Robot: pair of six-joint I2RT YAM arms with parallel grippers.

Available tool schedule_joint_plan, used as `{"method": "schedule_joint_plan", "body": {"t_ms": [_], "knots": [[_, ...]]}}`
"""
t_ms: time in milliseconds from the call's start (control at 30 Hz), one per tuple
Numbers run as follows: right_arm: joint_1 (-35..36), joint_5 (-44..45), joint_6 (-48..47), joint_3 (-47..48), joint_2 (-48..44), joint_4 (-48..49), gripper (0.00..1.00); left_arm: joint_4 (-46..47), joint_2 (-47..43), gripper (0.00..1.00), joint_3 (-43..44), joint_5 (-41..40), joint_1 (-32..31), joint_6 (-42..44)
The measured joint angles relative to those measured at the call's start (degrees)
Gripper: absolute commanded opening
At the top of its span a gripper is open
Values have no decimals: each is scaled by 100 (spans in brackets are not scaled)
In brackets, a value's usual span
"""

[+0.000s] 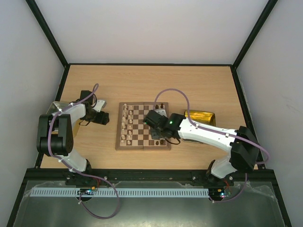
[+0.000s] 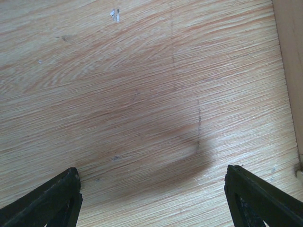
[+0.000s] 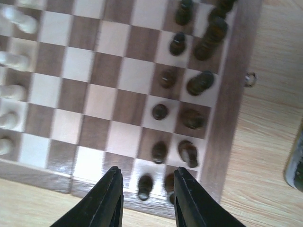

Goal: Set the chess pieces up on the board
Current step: Place the chess piece on the chessboard.

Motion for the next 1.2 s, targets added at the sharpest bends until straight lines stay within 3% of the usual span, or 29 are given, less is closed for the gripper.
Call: {"method": "schedule_joint_plan", "body": {"t_ms": [267, 1200], "knots": [[-221, -249, -144, -634, -79, 122, 21, 2, 0, 83, 0, -35, 0, 0], [-273, -601, -442, -535, 625, 520, 17, 7, 2, 83, 0, -55, 0, 0]]}}
